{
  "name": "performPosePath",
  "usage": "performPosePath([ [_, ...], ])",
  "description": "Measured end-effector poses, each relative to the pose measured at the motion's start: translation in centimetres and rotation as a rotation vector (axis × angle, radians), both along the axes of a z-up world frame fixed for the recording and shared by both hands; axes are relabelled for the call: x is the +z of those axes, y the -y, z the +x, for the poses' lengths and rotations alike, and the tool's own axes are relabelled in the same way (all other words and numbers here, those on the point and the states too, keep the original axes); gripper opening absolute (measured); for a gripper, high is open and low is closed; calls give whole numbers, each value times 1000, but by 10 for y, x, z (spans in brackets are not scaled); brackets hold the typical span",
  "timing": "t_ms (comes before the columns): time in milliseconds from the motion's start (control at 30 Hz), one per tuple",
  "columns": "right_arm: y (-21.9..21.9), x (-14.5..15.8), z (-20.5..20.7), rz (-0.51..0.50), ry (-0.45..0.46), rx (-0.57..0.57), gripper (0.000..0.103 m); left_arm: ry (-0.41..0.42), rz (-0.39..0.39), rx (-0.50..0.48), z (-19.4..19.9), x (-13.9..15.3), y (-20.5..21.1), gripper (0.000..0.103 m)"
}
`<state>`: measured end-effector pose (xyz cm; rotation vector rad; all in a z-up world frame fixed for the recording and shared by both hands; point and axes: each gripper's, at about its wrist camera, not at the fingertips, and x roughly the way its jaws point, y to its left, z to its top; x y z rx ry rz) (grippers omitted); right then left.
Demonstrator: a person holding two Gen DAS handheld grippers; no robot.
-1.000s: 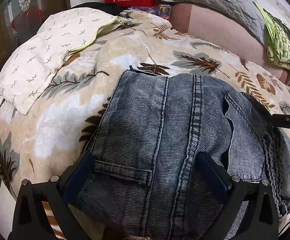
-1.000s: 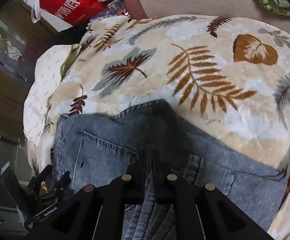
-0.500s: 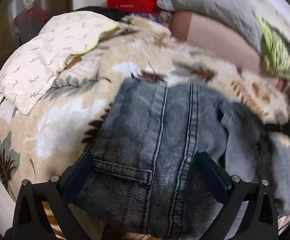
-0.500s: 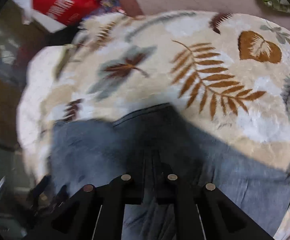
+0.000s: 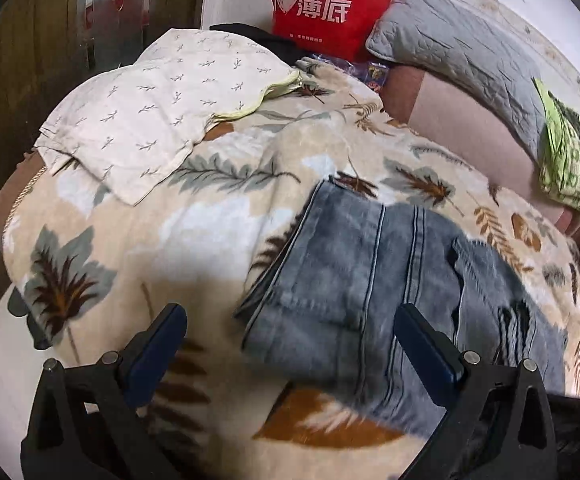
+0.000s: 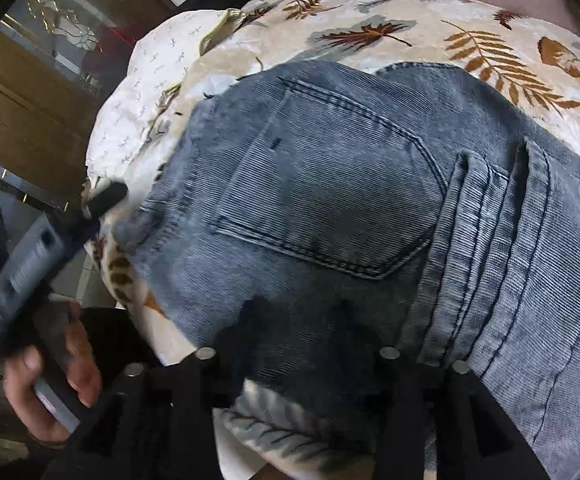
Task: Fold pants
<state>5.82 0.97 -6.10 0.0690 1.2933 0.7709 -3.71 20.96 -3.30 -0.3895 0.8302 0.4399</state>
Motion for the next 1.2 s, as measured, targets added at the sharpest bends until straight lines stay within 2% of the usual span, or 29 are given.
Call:
performPosePath([
  [133, 10, 14, -16, 20, 76, 6, 52, -24, -7, -9, -9, -4, 10, 103],
  [233, 15, 8, -22, 22, 64, 18, 53, -45, 19, -23, -10, -7, 19, 103],
  [400, 3, -7, -20, -68, 84, 60, 54, -53, 38, -34, -11, -3, 28, 103],
  [467, 2, 0, -20, -69, 81, 52, 54, -53, 49, -37, -12, 0, 30, 103],
  [567, 9, 17, -26, -21, 123, 46, 54, -49, 55, -26, -14, 2, 28, 103],
  [633, 6, 15, -29, -62, 141, 66, 62, -59, 37, -19, -13, 0, 25, 103],
  [667, 1, 4, -28, -102, 125, 91, 66, -62, 29, -16, -13, -1, 24, 103],
  [700, -2, -5, -28, -125, 118, 110, 67, -67, 24, -10, -14, -3, 23, 103],
  [767, -6, -5, -31, -151, 171, 127, 68, -80, 28, -12, -15, -4, 23, 103],
  [800, -5, -1, -31, -146, 163, 122, 68, -86, 37, -9, -15, -5, 23, 103],
  [867, 4, 10, -29, -76, 149, 93, 68, -89, 39, -4, -16, -5, 22, 103],
  [967, 26, 29, -27, -31, 191, 43, 68, -80, 27, 3, -18, -4, 20, 103],
  [1067, 58, 44, -26, 41, 220, -19, 68, -53, -31, 10, -23, -2, 15, 103],
  [1133, 80, 51, -27, 64, 257, -74, 68, 21, -138, 22, -34, 0, 9, 103],
  [1200, 98, 51, -29, 76, 279, -124, 68, 95, -322, 48, -44, -6, -2, 103],
])
